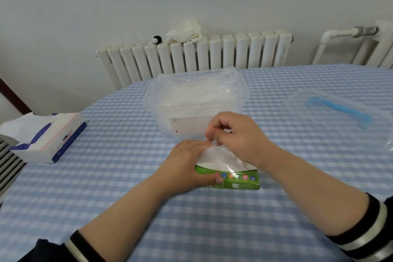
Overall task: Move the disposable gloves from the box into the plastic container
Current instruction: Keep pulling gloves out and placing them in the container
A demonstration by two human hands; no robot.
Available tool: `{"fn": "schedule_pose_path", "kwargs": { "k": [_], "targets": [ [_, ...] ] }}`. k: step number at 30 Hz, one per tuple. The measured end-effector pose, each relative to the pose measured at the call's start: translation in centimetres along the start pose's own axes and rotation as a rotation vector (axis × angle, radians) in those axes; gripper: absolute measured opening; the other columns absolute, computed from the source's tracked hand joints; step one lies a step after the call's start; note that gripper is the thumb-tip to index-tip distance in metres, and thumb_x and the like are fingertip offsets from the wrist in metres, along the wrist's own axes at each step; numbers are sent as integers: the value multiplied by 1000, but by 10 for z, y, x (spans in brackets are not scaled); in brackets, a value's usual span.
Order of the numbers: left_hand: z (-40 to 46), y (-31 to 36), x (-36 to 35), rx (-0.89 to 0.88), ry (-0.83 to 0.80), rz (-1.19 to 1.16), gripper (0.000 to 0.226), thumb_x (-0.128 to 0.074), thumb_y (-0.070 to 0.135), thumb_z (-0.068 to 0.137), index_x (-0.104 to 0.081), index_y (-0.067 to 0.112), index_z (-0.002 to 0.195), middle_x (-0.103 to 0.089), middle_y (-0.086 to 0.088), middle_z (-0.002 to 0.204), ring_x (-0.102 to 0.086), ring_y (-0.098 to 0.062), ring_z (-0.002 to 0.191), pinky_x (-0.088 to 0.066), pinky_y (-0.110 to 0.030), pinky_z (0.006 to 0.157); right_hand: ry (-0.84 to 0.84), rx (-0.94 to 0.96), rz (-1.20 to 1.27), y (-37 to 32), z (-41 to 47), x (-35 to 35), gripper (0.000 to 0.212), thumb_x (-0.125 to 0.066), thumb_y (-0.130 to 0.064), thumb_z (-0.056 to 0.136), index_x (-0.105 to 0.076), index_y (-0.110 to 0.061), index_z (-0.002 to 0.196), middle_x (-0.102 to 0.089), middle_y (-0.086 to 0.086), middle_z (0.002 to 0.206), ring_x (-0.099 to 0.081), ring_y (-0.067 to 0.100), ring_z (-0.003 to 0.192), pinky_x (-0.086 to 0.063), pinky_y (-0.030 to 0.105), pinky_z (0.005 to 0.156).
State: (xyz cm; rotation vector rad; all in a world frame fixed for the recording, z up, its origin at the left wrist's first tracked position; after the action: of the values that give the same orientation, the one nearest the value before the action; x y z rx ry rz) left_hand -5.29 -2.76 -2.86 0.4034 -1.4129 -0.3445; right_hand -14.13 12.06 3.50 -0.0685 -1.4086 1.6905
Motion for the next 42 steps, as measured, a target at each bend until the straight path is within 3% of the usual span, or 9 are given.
{"fn": "schedule_pose_path", "kwargs": {
  "k": [3, 7, 10, 16, 19, 24, 36, 38, 42],
  "targets": [
    [1, 0, -1, 19, 8, 0, 80, -76, 63, 68, -47, 35, 138, -48, 20, 134, -39, -1, 122, -30, -26, 110, 52, 30, 74, -22, 5, 8, 9, -64, -18, 92, -66, -17, 82, -69, -6, 80, -63, 2, 78, -51, 18, 72],
    [0, -2, -1, 47, -5, -53, 76, -77, 64, 64, -50, 37, 130, -51, 22, 119, -46, -2, 113, -40, -32, 104, -248, -217, -343, -8, 2, 9, 25, -70, -52, 80, -66, -28, 88, -64, -14, 96, -59, 2, 90, -50, 30, 83],
    [0, -3, -1, 97, -2, -138, 101, -78, 67, 58, -37, 30, 142, -49, 25, 126, -47, -4, 122, -41, -33, 105, -355, -257, -520, 10, -1, 2, 21, -71, -46, 81, -68, -27, 88, -63, -11, 96, -57, 7, 91, -48, 33, 83],
    [-1, -4, -2, 115, 7, -174, 88, -81, 58, 61, -42, 27, 134, -53, 17, 125, -52, -5, 115, -48, -35, 96, -196, -99, -286, 16, -2, -10, 8, -71, -26, 85, -71, -25, 77, -59, -17, 71, -54, -2, 72, -41, 20, 67],
    [-1, -4, -1, 110, 8, -164, 73, -84, 49, 66, -46, 29, 126, -54, 16, 116, -53, -5, 107, -49, -35, 91, -124, -141, -145, 19, -2, -14, 18, -72, -24, 84, -67, -35, 70, -63, -21, 71, -58, -1, 70, -46, 23, 70],
    [0, -4, -3, 101, 3, -133, 70, -79, 58, 65, -48, 31, 122, -53, 14, 112, -50, -4, 105, -49, -33, 90, -57, -226, 22, 18, 0, -18, 19, -74, -19, 84, -68, -30, 69, -65, -20, 63, -57, -9, 63, -41, 7, 63],
    [0, 0, -1, 81, -16, -156, 92, -84, 55, 62, -37, 27, 136, -52, 12, 127, -50, -7, 114, -48, -33, 96, 11, -431, 561, 17, 6, -18, 8, -70, -15, 82, -71, -9, 78, -74, 9, 84, -69, 19, 80, -55, 29, 77],
    [0, 0, 1, 90, -34, -175, 90, -84, 54, 62, -36, 30, 134, -52, 13, 127, -50, -5, 113, -48, -31, 95, -46, -321, 420, 9, 11, -4, 7, -70, -19, 83, -68, -13, 85, -74, 10, 92, -70, 18, 86, -54, 30, 81],
    [-1, -2, 2, 107, -10, -170, 81, -84, 54, 61, -42, 36, 127, -50, 16, 119, -48, -4, 111, -46, -30, 95, -283, -239, -274, 4, 10, 23, 31, -81, -42, 71, -56, -30, 87, -63, -10, 95, -62, 11, 86, -52, 31, 81]
  ]
}}
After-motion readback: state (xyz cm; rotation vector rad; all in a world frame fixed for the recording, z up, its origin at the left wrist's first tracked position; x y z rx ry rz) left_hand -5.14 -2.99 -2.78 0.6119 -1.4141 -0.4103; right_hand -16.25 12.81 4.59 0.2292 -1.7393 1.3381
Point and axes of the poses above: each hand's wrist, its own z-axis towards the middle knuckle, its own x-axis out of the back of the hand, y = z × x, the point moved 1 cm from there along z, towards the middle knuckle
